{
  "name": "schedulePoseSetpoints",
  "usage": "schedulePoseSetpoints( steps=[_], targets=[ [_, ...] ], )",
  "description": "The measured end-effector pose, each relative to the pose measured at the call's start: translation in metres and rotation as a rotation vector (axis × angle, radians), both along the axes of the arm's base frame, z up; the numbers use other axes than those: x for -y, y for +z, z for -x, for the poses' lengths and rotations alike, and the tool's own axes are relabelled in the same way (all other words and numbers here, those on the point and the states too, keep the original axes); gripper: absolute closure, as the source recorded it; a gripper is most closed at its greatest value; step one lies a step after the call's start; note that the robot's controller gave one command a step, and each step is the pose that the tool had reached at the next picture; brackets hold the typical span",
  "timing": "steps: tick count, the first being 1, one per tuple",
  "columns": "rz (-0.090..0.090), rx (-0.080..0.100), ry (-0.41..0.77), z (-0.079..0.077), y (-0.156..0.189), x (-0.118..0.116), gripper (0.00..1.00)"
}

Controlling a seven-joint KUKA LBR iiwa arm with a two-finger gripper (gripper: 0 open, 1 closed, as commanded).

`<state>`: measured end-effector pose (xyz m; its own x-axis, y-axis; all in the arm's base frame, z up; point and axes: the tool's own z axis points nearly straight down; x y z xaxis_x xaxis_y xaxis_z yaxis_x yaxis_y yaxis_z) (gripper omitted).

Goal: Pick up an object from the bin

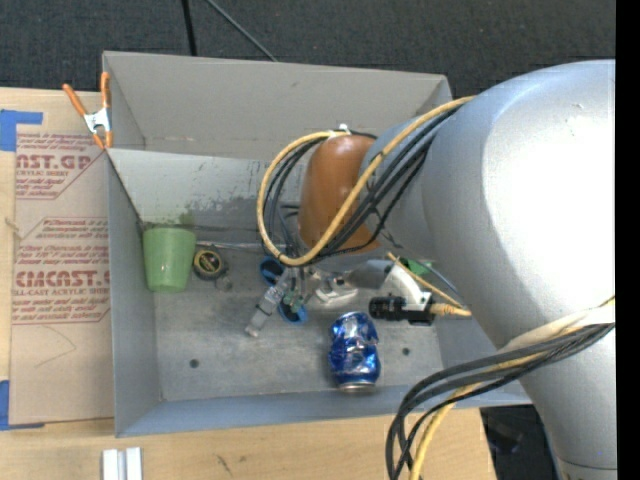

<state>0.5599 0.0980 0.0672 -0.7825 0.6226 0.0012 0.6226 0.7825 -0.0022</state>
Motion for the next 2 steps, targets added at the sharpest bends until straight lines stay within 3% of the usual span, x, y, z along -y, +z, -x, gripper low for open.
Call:
schedulePoseSetpoints(
  steps=[1, 2],
  targets=[
    [0.0, 0.001, 0.0, -0.0004, 0.0001, 0.0, 0.0],
    [0.0, 0.001, 0.001, -0.0004, 0.0004, -0.0004, 1.0]
  ],
)
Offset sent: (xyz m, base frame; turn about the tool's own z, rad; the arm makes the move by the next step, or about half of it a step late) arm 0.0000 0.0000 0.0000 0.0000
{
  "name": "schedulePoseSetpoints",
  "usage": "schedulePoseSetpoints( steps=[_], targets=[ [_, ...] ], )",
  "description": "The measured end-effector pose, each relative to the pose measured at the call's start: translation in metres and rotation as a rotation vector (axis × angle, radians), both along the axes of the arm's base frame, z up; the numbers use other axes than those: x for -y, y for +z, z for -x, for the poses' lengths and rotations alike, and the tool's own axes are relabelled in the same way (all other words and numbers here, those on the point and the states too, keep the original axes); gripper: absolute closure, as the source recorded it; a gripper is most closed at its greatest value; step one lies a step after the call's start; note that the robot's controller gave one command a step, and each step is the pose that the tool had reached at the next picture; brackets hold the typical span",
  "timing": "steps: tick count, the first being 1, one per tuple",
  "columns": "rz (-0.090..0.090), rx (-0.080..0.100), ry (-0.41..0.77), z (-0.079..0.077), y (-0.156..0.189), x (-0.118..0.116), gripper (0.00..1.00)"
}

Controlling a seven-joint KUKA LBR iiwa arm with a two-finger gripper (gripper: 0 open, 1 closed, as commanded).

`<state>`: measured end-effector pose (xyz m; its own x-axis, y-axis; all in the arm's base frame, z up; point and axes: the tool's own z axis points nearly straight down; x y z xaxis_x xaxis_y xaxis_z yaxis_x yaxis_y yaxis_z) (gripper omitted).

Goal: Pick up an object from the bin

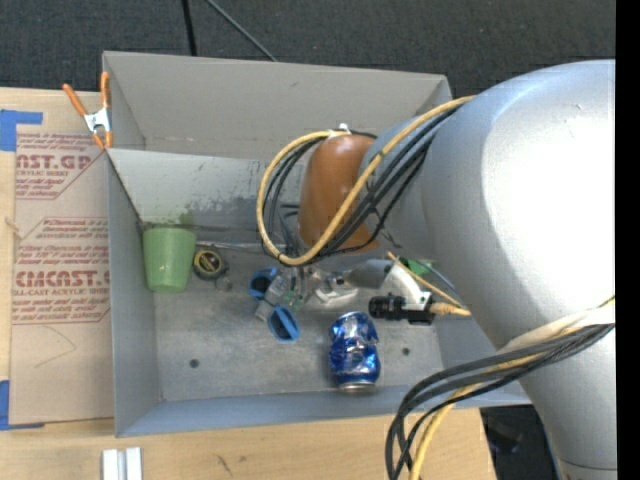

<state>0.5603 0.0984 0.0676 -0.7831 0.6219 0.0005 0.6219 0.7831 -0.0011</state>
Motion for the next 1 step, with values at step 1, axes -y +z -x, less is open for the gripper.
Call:
schedulePoseSetpoints(
  steps=[1],
  targets=[
    [-0.002, 0.009, 0.002, -0.0018, 0.1288, -0.0009, 1.0]
  ],
)
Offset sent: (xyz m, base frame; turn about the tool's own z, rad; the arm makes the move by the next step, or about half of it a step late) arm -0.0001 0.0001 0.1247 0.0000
